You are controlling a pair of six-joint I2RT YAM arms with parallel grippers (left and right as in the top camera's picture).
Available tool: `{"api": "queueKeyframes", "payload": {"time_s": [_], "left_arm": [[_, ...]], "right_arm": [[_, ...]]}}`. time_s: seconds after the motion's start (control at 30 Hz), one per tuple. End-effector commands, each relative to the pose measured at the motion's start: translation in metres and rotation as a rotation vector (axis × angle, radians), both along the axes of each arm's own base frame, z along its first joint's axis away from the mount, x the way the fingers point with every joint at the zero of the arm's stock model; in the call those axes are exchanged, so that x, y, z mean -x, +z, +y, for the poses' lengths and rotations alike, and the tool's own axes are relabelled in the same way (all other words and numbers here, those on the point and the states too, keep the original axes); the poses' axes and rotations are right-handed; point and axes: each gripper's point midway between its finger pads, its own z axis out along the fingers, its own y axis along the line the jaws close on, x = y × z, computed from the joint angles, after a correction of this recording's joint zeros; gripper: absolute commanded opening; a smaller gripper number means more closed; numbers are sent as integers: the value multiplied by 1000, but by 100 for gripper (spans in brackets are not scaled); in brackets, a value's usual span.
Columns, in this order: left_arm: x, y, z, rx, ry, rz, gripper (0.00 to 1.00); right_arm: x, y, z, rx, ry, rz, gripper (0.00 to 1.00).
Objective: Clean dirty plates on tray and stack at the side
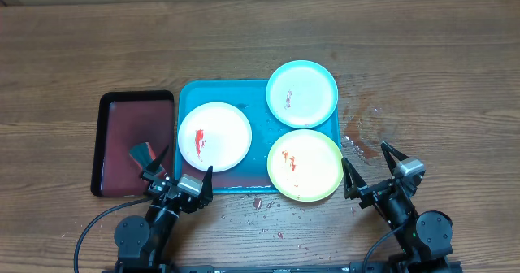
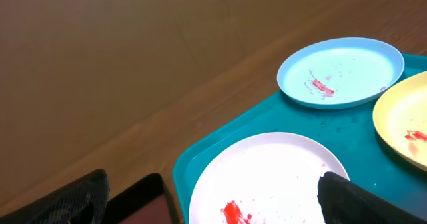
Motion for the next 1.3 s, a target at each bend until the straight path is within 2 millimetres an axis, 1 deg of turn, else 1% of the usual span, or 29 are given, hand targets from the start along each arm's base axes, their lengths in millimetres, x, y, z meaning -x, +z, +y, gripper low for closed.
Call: {"api": "queueKeyframes", "payload": {"time_s": [0.0,1.0,1.07,1.17,1.27], "left_arm": [[0,0,0,-12,-4,-12,100],[1,0,-1,-11,-12,-13,100],[0,4,-1,-11,-12,-28,100],[1,0,-1,-11,-11,-12,100],[1,0,-1,42,-4,7,100]], "right_arm": [[1,-2,2,0,6,-5,100],[0,-2,1,0,5,-5,100],[0,-2,1,0,5,-5,100],[1,-2,2,0,6,-5,100],[1,-2,2,0,6,-5,100]]}}
